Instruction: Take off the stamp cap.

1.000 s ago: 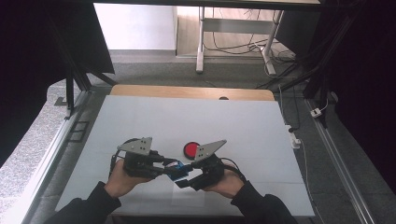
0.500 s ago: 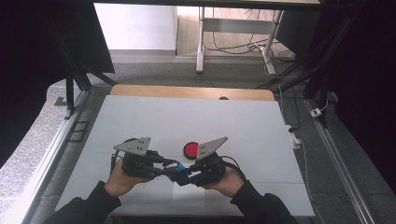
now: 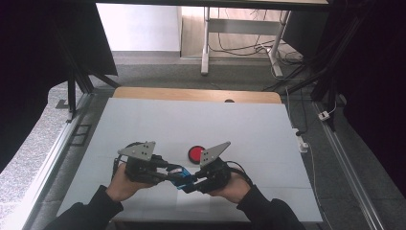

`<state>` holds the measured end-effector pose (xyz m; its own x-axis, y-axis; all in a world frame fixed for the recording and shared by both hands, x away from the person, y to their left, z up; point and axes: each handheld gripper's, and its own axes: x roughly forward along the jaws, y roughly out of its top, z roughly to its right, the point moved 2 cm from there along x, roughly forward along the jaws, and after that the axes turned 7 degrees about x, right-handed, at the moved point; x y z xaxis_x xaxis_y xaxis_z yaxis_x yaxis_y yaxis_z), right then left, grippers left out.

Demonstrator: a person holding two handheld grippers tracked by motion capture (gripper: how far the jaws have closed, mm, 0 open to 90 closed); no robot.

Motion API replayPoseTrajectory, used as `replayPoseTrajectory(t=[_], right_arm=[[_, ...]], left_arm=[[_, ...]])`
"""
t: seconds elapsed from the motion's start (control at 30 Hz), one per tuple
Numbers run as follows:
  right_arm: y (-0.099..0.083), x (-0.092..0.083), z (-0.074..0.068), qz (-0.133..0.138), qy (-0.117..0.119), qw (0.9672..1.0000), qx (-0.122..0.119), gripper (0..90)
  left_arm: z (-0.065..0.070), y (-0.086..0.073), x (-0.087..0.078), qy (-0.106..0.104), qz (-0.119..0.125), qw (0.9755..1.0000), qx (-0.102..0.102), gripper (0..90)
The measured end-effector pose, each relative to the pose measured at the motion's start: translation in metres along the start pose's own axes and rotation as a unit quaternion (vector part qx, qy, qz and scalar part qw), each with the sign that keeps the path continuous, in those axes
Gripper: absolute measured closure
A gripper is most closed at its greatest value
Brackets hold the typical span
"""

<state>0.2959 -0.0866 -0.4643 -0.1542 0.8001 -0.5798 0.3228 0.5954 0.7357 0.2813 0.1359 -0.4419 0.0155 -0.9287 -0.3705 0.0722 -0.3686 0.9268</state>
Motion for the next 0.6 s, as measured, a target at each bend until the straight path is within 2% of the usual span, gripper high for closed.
replayPoseTrajectory(t=[0.23, 0.33, 0.47, 0.6], right_arm=[[-0.002, -0.003, -0.001, 0.004, -0.021, 0.9995, -0.022, 68.5], [-0.004, -0.006, -0.001, 0.006, -0.040, 0.9990, -0.020, 68.4], [-0.006, -0.009, -0.001, 0.019, -0.067, 0.9976, -0.003, 68.4], [-0.008, -0.013, -0.002, 0.022, -0.083, 0.9963, -0.006, 68.4]], left_arm=[[0.000, 0.000, -0.003, 0.020, -0.006, 0.9998, -0.003, 70.0], [0.000, 0.000, -0.006, 0.028, -0.006, 0.9996, -0.008, 70.0], [-0.001, -0.001, -0.009, 0.040, -0.008, 0.9991, -0.014, 70.0], [-0.002, -0.002, -0.010, 0.054, -0.016, 0.9983, -0.017, 70.0]])
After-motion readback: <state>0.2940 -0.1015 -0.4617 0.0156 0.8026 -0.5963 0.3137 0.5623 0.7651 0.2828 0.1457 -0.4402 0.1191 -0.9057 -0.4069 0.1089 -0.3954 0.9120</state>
